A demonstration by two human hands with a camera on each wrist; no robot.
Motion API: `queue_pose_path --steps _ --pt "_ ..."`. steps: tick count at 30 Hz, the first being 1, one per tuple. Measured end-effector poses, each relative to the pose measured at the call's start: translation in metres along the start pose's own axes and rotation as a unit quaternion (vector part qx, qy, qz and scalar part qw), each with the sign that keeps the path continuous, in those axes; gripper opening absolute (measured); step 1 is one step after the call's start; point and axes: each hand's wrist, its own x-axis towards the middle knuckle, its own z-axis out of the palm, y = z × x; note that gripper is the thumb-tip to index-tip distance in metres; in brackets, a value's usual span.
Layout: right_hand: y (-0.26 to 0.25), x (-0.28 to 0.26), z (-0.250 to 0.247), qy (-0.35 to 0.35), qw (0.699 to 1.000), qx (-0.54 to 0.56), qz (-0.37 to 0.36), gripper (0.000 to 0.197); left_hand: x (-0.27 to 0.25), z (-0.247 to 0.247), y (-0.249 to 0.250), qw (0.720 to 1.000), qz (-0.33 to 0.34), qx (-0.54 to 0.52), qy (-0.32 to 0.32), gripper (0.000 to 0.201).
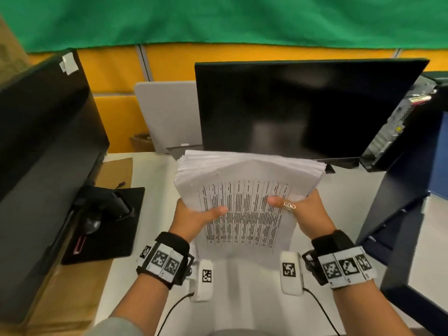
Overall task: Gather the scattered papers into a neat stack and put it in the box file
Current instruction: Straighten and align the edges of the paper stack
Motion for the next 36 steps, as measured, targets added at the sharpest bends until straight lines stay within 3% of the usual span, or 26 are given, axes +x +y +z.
queue_pose_path --steps 2,4,8,13,15,17,20,25,27,29,30,32,33,34,36 --pt "0.0 -0.002 -0.007 -0.04 0.999 0.024 0.01 0.061 -0.003 -0.009 0.006 0.998 -0.014 0.013 -0.066 0.077" --pt "-0.005 -0.006 -0.012 -0.044 0.998 0.041 -0.004 0.065 -0.004 -0.019 0.019 0.996 0.001 -0.003 -0.084 0.085" --pt "-0.016 -0.009 -0.004 -0.042 0.997 0.043 -0.057 0.064 -0.006 -0.013 0.052 0.99 0.095 0.023 -0.105 0.066" --pt "-0.02 -0.013 -0.009 -0.009 0.996 0.049 -0.076 0.072 -0.009 -0.008 0.058 0.99 0.131 -0.019 -0.041 0.069" --pt "-0.018 -0.014 -0.007 -0.018 0.996 0.051 -0.068 0.057 -0.012 -0.006 0.057 0.989 0.143 -0.002 -0.041 0.059" --pt "-0.016 -0.015 -0.001 -0.022 0.996 0.059 -0.067 0.042 -0.016 -0.002 0.053 0.991 0.135 -0.01 0.005 0.045" --pt "-0.017 -0.018 0.003 -0.005 0.996 0.053 -0.074 0.04 -0.023 0.002 0.045 0.987 0.134 -0.024 0.083 0.019" --pt "-0.009 -0.022 0.006 0.035 0.995 0.04 -0.08 0.047 -0.033 0.013 0.043 0.984 0.146 0.003 0.098 0.037" --pt "-0.007 -0.023 0.007 0.037 0.995 0.036 -0.081 0.049 -0.034 0.014 0.047 0.976 0.184 0.005 0.115 0.067" --pt "-0.007 -0.023 0.006 0.04 0.996 0.03 -0.074 0.048 -0.034 0.011 0.054 0.937 0.29 0.071 0.179 0.089" --pt "-0.007 -0.022 0.005 0.04 0.996 0.029 -0.072 0.047 -0.034 0.009 0.057 0.895 0.359 0.15 0.217 0.088" --pt "-0.007 -0.021 0.005 0.04 0.996 0.028 -0.072 0.046 -0.033 0.005 0.066 0.789 0.464 0.33 0.232 0.072" --pt "-0.006 -0.02 0.005 0.039 0.996 0.027 -0.069 0.046 -0.034 0.005 0.07 0.744 0.481 0.405 0.227 0.059" --pt "-0.005 -0.02 0.005 0.038 0.997 0.027 -0.066 0.046 -0.035 0.005 0.072 0.717 0.48 0.454 0.223 0.049" --pt "-0.005 -0.019 0.004 0.031 0.997 0.023 -0.069 0.044 -0.036 0.002 0.073 0.697 0.471 0.487 0.234 0.039"
